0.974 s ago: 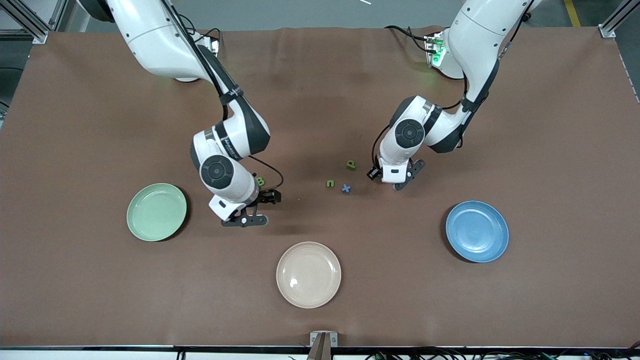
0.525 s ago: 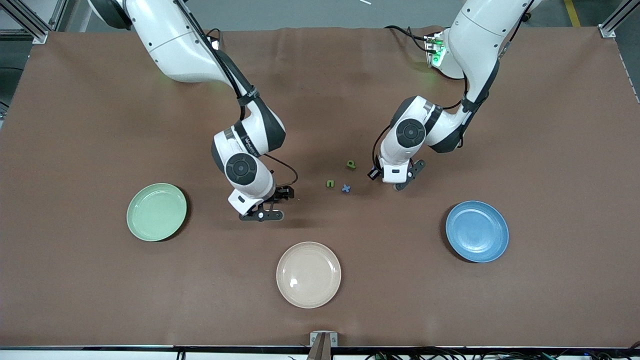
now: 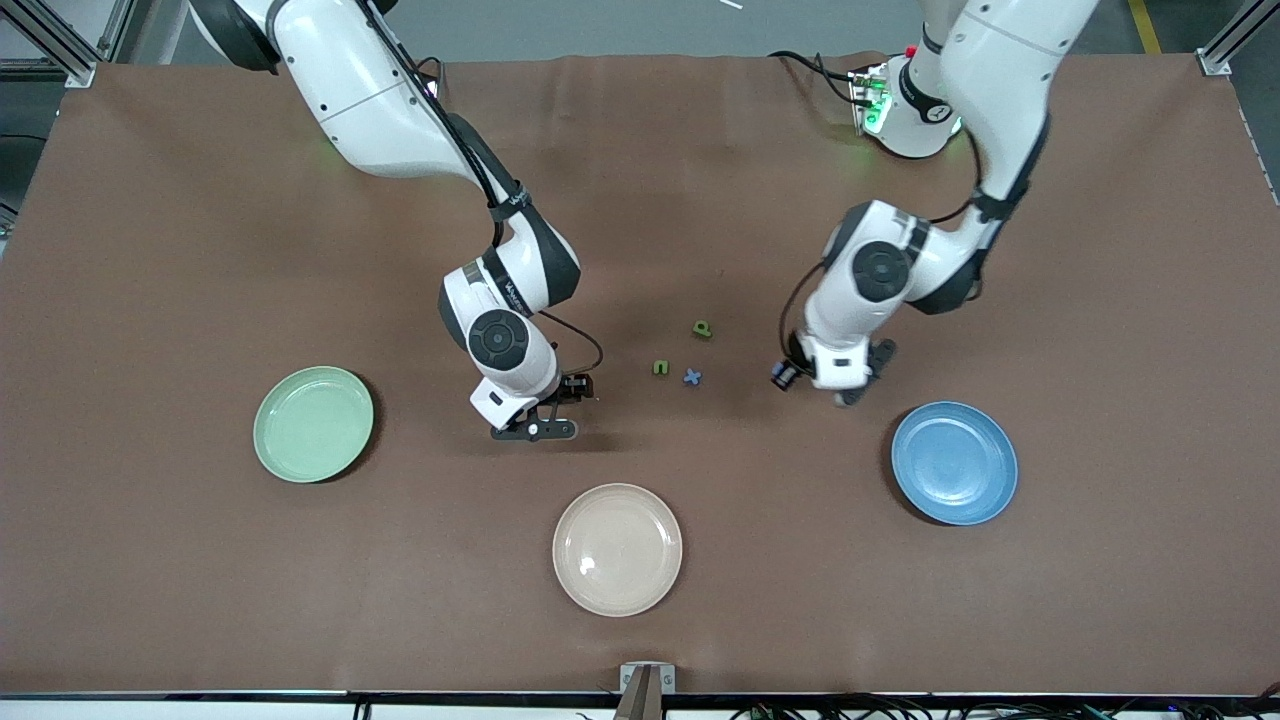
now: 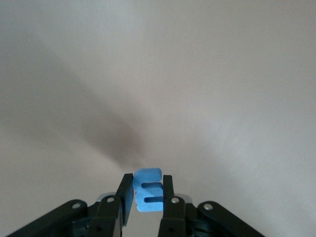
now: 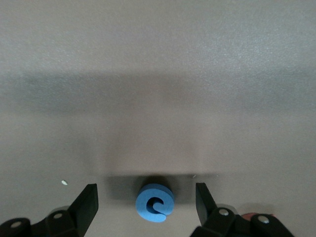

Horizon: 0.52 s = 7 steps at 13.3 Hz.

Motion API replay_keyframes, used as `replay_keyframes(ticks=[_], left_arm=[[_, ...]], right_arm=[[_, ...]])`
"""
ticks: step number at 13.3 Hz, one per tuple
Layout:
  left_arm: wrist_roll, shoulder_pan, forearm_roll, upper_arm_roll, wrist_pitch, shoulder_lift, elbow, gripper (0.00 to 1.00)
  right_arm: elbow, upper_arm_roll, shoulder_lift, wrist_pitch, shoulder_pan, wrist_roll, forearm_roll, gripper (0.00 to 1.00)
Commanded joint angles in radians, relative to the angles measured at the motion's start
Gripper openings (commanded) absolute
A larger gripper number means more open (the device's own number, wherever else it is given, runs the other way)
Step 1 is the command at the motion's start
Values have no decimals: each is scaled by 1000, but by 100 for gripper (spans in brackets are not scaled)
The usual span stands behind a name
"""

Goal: Sort upper and lower case letters into plates
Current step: 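Grasp the blue E with the left gripper while the right gripper grasps the blue c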

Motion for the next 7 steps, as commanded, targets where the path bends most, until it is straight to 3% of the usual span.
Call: replay_keyframes(ticks=[1,7], left_arm=[[81,108,61,-4,-60,-30,31,0],[246,349,213,-4,-60,63,105,2]], right_arm=[[-27,-5,-13,11,6,12,6,79],[-59,-3,-16,10,6,14,6,59]])
